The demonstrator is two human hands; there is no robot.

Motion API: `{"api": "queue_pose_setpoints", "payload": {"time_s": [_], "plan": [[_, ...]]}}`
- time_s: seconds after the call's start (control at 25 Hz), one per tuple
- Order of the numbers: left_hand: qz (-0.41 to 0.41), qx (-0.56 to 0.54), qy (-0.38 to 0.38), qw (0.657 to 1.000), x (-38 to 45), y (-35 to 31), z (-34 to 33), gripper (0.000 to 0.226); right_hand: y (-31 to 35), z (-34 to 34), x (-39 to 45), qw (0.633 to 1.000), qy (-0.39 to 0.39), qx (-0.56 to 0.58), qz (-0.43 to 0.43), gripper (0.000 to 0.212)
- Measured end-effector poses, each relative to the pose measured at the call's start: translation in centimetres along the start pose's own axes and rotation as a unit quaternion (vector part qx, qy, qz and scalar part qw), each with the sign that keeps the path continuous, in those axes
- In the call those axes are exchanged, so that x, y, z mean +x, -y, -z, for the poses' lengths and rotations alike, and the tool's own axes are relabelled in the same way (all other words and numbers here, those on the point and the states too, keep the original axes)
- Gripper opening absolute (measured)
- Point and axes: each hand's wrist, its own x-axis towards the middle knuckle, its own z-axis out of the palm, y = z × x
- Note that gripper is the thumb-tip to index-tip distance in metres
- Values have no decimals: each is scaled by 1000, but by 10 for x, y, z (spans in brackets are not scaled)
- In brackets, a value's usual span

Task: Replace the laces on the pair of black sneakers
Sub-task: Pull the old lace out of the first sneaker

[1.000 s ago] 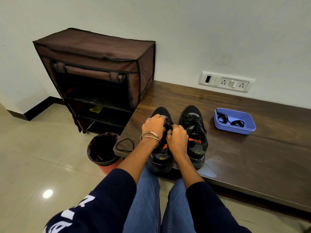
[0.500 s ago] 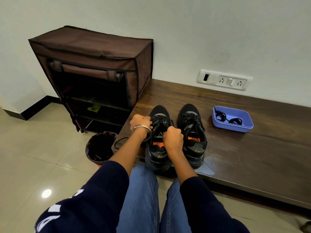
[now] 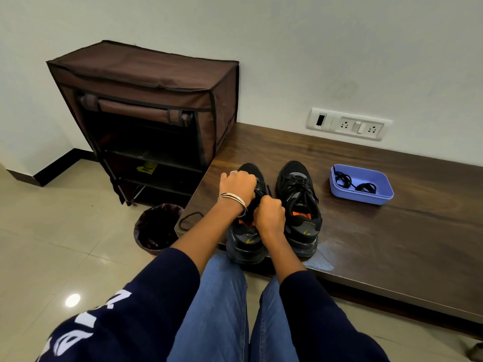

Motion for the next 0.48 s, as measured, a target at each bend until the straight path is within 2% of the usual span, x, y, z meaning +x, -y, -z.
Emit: {"api": "queue_pose_setpoints", "payload": {"time_s": [0.08,0.12,0.16,0.2,0.24,0.28,0.32,0.36,0.4,0.44,0.48], "plan": [[13,-25,-6,1000,-2,-1,-5,21,1,1,0,1000,-2,0,0,19],[44,-83,16,995,-3,3,-7,19,1,2,-1,1000,0,0,0,20],[80,-177,41,980,-3,8,-4,18,1,3,-2,1000,3,0,2,21],[122,-305,63,943,-4,14,0,20,2,5,-2,1000,3,0,2,24],[167,-452,75,873,-2,21,6,24,2,6,-3,1000,1,-1,0,25],[220,-585,73,777,0,27,15,27,2,6,-2,1000,-1,-4,0,24],[275,-691,69,665,0,34,23,30,2,5,-2,1000,-2,-8,0,22],[315,-765,48,559,1,42,28,32,1,3,-2,1000,-3,-11,-1,21],[334,-802,28,495,2,48,28,31,2,3,-2,1000,-3,-11,0,19],[335,-804,16,491,1,53,24,31,2,3,-3,1000,0,-10,0,18],[317,-781,0,539,-2,54,19,31,3,4,-3,1000,3,-9,0,19]]}}
